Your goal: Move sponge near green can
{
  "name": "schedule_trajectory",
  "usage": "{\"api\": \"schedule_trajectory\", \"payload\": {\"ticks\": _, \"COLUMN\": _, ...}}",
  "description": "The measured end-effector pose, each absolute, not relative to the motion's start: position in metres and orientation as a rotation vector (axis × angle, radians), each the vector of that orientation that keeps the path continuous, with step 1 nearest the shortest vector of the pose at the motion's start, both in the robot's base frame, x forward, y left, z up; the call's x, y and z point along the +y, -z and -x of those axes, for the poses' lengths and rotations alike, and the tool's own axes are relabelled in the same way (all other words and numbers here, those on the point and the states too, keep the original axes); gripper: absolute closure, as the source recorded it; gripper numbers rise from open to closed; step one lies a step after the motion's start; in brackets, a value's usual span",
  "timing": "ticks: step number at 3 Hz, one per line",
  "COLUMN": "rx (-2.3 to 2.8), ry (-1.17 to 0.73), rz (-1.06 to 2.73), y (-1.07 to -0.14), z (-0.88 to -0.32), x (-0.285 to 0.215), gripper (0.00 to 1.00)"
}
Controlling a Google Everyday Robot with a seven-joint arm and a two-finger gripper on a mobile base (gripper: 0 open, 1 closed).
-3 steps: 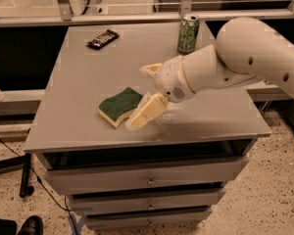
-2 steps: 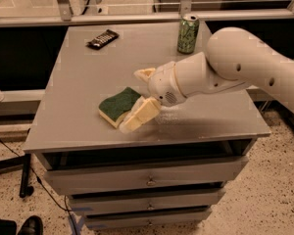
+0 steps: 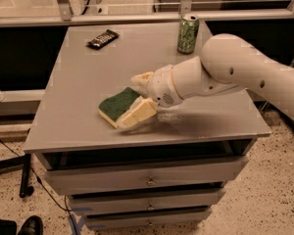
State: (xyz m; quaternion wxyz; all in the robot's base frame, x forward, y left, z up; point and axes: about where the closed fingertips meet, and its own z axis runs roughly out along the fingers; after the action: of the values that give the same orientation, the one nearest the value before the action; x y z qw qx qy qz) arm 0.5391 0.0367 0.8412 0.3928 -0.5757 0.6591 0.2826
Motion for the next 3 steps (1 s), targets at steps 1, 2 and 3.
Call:
{"api": "schedule_trajectory", "payload": {"ticks": 1, "rx": 1.683, "ry": -0.719, "rz": 1.45, "y": -0.84, "z": -0.545, "x": 0.034, "gripper": 0.4}}
{"api": "schedule_trajectory", "payload": {"ticks": 2, "rx": 1.694, "ry": -0.716, "rz": 1.441, "y": -0.841, "z": -0.549, "x": 0.029, "gripper": 0.63}}
{"api": "schedule_trajectory", "payload": {"ticks": 3, "rx": 1.714, "ry": -0.665, "rz": 1.414, "y": -0.853, "z": -0.557, "x": 0.002, "gripper": 0.86}}
